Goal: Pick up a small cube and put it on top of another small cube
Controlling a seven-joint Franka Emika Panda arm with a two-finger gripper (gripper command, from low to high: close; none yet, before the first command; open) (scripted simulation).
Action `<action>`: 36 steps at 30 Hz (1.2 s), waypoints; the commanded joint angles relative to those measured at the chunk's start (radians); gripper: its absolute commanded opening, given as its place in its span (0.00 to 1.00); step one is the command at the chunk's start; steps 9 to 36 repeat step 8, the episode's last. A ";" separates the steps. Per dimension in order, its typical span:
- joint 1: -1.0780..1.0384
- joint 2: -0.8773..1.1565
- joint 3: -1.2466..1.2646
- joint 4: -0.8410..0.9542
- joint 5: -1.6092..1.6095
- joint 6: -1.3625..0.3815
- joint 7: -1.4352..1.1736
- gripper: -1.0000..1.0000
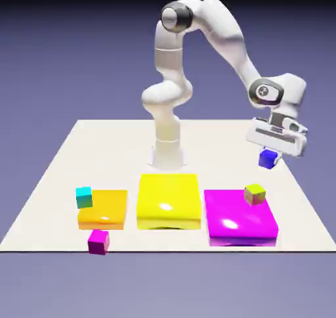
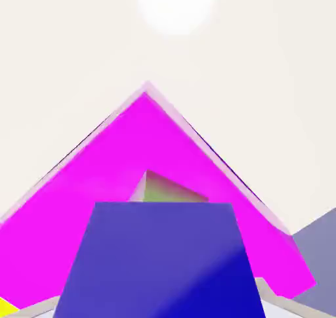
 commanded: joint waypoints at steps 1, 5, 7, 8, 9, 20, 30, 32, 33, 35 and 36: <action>0.027 0.036 -0.013 -0.006 -0.031 0.041 0.024 0.00; 0.012 0.136 -0.045 -0.022 -0.113 0.151 0.086 1.00; 0.018 0.099 -0.033 -0.016 -0.083 0.111 0.063 1.00; 0.023 0.063 -0.021 -0.010 -0.054 0.071 0.041 1.00; 0.023 0.063 -0.021 -0.010 -0.054 0.071 0.041 1.00; 0.023 0.063 -0.021 -0.010 -0.054 0.071 0.041 1.00; 0.023 0.063 -0.021 -0.010 -0.054 0.071 0.041 1.00; 0.023 0.063 -0.021 -0.010 -0.054 0.071 0.041 1.00; 0.023 0.063 -0.021 -0.010 -0.054 0.071 0.041 1.00; 0.023 0.063 -0.021 -0.010 -0.054 0.071 0.041 1.00; 0.023 0.063 -0.021 -0.010 -0.054 0.071 0.041 1.00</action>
